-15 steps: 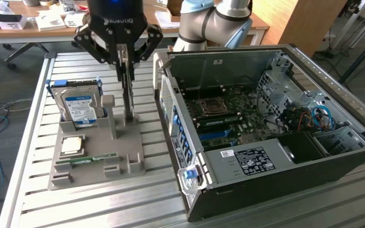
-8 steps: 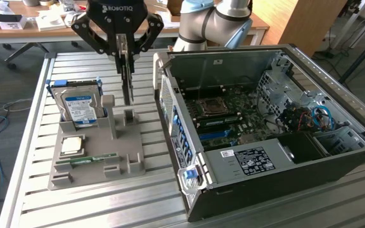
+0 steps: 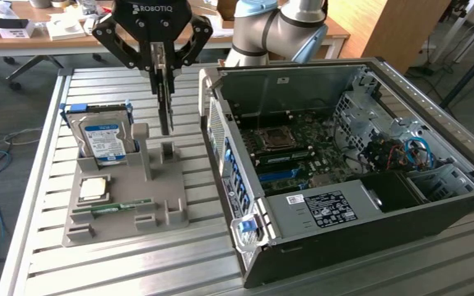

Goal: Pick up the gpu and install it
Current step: 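Pick up the gpu and move the gpu toward the slot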

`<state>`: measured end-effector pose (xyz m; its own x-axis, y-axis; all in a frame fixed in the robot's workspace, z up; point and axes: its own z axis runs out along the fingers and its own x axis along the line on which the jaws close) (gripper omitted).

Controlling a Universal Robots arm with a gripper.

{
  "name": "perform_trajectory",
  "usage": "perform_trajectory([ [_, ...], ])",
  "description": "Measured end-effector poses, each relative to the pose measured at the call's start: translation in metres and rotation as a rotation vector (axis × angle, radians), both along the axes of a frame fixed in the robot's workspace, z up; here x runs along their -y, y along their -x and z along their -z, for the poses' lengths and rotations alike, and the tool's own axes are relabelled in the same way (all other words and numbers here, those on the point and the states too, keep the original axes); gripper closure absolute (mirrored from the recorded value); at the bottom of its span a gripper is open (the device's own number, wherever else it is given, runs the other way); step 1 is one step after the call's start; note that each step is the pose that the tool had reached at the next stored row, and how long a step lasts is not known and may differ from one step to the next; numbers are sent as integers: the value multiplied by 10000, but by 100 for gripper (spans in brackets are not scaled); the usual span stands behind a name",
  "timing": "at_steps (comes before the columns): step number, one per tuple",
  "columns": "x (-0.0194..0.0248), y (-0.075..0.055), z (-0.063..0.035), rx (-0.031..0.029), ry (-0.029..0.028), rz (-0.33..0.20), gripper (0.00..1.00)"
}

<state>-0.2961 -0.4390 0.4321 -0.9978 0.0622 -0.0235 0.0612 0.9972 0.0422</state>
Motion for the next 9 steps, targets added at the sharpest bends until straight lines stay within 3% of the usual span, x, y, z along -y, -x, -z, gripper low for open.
perform_trajectory([
  [9,0,-33,0,0,0,0,74],
])
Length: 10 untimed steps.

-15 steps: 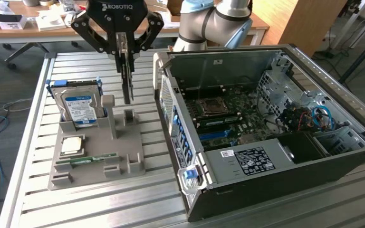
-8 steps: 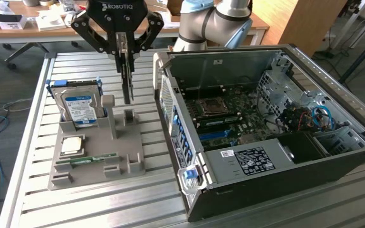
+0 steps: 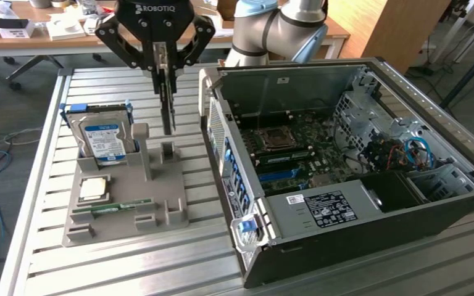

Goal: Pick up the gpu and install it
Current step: 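Pick up the gpu and move the gpu toward the slot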

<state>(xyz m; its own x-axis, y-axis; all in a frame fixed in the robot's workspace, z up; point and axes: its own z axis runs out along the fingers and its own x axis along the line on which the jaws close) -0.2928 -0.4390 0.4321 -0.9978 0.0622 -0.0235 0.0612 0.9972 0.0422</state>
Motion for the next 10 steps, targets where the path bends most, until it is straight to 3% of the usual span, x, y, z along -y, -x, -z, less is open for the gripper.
perform_trajectory([
  [10,0,-236,0,1,0,0,74],
])
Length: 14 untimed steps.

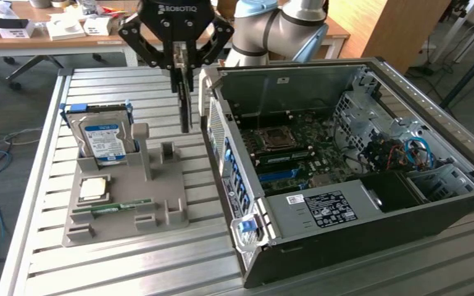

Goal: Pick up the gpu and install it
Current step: 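Pick up the gpu and move the gpu toward the slot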

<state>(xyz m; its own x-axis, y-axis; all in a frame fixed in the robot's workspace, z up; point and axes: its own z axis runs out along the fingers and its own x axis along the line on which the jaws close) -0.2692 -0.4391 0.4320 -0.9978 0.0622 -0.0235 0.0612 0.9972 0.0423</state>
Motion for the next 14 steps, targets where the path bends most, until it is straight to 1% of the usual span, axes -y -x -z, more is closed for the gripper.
perform_trajectory([
  [5,0,-136,0,-1,0,1,74],
  [14,0,-425,0,0,1,0,74],
])
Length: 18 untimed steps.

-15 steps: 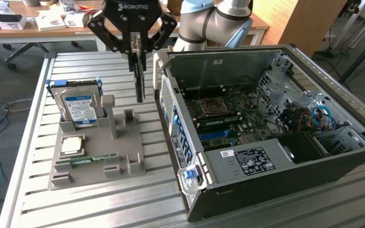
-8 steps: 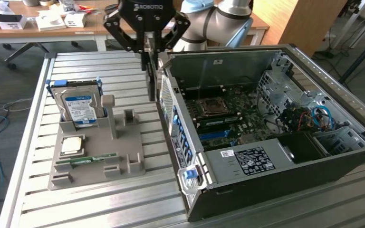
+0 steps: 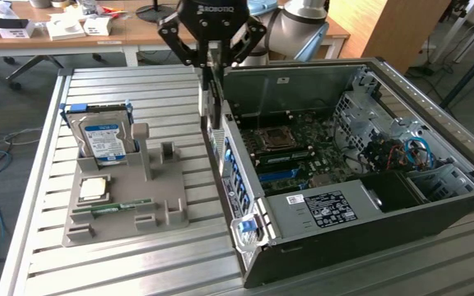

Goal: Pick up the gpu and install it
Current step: 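Pick up the gpu and move the gpu toward the slot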

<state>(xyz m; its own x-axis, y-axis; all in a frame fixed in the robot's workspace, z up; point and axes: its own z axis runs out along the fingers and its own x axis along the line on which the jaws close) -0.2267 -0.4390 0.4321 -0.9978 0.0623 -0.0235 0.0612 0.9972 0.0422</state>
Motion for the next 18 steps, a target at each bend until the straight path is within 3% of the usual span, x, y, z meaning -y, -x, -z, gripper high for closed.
perform_trajectory([
  [18,0,-610,0,-1,1,-1,74],
])
